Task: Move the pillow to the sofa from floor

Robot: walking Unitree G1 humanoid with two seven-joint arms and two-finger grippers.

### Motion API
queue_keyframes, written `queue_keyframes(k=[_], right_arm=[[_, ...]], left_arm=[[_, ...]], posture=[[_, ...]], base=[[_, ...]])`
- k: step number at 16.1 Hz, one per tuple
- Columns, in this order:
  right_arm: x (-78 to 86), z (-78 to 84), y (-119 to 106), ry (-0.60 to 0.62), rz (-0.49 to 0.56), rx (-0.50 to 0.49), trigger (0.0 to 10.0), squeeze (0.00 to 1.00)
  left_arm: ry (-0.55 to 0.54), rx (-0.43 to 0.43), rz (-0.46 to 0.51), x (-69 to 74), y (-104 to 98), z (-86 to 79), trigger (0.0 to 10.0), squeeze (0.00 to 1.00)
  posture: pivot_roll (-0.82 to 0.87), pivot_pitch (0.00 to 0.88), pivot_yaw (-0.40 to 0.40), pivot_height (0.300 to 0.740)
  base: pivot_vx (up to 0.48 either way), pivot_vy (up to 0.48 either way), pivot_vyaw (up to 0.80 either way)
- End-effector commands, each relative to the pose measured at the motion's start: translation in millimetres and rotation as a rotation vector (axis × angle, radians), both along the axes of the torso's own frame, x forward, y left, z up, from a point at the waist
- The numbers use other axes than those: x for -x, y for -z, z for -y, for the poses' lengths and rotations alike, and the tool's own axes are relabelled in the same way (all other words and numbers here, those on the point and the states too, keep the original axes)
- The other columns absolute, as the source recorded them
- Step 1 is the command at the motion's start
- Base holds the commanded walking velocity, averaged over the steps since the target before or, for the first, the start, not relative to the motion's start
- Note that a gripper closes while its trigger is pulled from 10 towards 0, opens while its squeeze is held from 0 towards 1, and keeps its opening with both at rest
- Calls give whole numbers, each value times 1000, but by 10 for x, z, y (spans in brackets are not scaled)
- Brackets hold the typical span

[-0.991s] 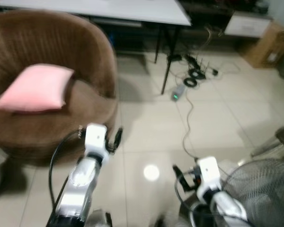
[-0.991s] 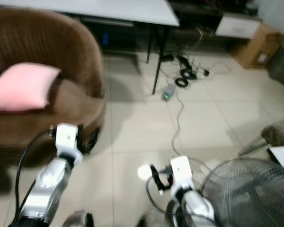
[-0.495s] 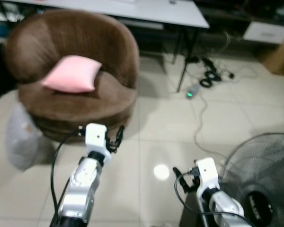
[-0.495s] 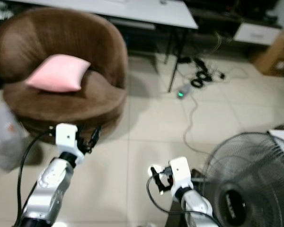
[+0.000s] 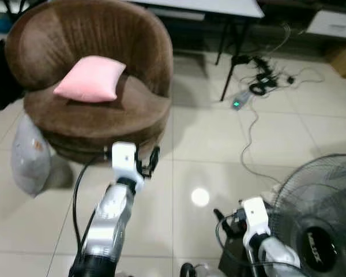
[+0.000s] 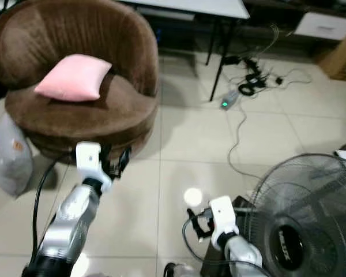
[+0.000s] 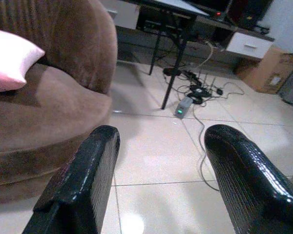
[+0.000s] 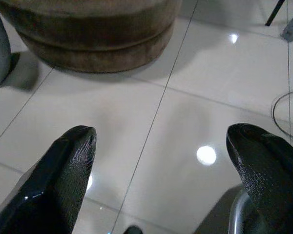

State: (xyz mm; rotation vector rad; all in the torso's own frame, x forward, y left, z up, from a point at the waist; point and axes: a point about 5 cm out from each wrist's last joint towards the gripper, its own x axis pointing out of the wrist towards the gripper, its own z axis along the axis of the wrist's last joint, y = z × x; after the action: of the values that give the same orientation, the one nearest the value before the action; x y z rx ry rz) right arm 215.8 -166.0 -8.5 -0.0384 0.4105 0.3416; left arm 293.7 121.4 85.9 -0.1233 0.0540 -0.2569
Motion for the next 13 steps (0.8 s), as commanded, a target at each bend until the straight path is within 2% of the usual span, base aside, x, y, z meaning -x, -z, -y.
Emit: queue_keyframes(k=[1,2,5,13], right_arm=[[-41,58,-24,31,19,1,10000,122],[-107,27,-61,32,42,-11,10000,122],[-92,28,-97,14,46,-9,10000,122],[-28,41,-81,-20,22,6,10000,118]], left_arm=[[-1,12,-25,-29,14,42,10000,0],[-25,12,-13,-86,-54,23,10000,0],[-55,12,26,-94,-181,17,10000,0],[-97,80,28,-43,-213,77,10000,0]], posture=[[-70,99,-105,740],[-64,132,-113,740],[-53,183,-148,740],[-59,210,-174,740]], base=[[0,0,0],[0,0,0],[0,0,0],[0,34,0]])
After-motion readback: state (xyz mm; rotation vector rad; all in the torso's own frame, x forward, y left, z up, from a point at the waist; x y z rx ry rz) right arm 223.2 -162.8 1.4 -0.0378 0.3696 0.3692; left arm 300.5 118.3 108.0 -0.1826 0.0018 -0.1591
